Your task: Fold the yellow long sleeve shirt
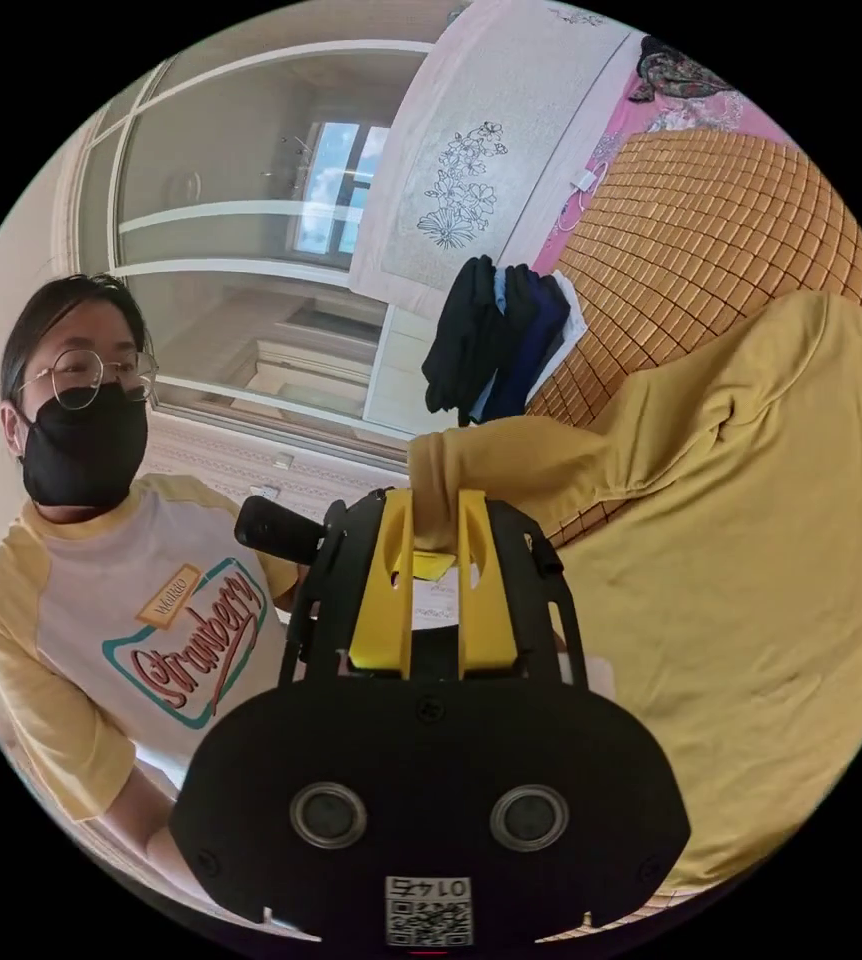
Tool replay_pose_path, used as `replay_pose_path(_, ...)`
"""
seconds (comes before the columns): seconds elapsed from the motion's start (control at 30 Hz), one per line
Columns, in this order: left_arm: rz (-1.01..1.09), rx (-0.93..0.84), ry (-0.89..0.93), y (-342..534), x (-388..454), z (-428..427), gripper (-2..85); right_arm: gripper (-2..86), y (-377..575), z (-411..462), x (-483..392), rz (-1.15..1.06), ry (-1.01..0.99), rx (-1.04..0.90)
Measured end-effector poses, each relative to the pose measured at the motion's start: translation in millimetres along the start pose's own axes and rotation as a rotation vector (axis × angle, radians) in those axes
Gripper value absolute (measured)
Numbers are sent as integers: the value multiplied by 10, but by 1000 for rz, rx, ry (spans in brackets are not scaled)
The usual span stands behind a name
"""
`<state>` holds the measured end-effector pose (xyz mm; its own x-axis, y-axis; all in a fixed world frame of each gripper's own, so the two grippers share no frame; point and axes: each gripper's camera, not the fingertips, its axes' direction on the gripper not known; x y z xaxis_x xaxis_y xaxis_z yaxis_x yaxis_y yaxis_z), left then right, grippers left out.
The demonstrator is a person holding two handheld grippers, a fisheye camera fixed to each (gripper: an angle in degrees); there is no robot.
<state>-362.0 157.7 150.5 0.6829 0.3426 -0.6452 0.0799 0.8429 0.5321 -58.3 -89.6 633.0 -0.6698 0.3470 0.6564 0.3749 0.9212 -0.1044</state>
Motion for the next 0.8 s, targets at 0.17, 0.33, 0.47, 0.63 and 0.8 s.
replay_pose_path(0.17, 141, 173, 205, -394, 410, -222, 46, 45, 615, -707, -617, -104, -6, 264)
replay_pose_path(0.33, 210, -21, 603, -266, 771, 237, 45, 47, 1757, -965, -788, 78, -106, 598)
replay_pose_path(0.47, 379, -322, 779, 221, 1150, 842, 13, 85, 2481, -720, -369, 514, 68, 512)
replay_pose_path(0.63, 344, -483, 805, 442, 1093, 1305, 5, 106, 2926, -497, 9, 880, 199, 377)
replay_pose_path(0.8, 227, -522, 755, 478, 962, 1746, 34, 104, 2539, -517, -91, 794, 242, 426)
